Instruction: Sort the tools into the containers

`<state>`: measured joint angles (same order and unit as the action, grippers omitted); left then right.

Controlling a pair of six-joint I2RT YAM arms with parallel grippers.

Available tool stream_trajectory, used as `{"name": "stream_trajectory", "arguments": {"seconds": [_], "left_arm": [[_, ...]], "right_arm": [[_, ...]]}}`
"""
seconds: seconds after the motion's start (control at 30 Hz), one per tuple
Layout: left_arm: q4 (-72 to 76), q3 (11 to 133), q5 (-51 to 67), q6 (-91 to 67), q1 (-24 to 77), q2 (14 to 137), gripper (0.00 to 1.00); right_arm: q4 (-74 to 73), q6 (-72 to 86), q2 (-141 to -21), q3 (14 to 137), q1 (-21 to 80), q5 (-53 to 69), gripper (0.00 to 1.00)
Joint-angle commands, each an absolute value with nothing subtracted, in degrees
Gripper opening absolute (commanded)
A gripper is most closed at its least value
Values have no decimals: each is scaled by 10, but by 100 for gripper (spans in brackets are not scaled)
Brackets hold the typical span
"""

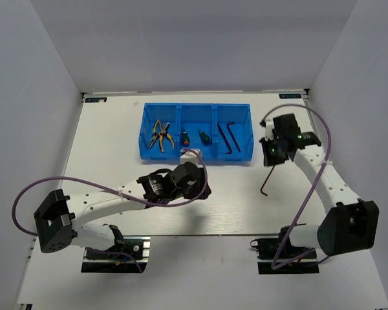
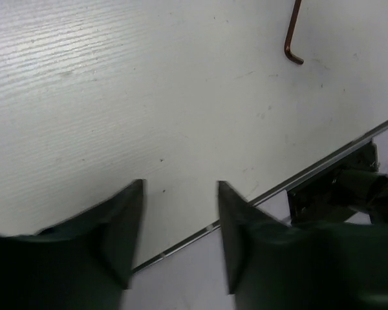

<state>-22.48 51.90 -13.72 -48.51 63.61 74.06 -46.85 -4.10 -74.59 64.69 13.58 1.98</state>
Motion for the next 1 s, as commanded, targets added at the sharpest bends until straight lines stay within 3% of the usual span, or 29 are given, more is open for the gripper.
{"name": "stream_trajectory", "arguments": {"seconds": [0.0,0.07,0.17,0.27,0.53,0.97], "left_arm": [[-200,502,-125,-475,640,708,66],[-219,502,-125,-475,640,703,80],[-236,502,-131,-480,640,680,83],[-243,485,-136,-492,640,649,84],[-255,439,-142,-519,640,592,84],[-271,461,-148,-519,640,608,84]], "right_arm": [[-469,15,-747,583,133,-19,19],[-468,45,-765,577,130,-15,28],[-461,66,-801,570,128,-16,39],[-439,81,-831,564,122,-18,43],[-412,117,-905,569,114,-71,43],[-353,171,-954,530,108,-83,39]]}}
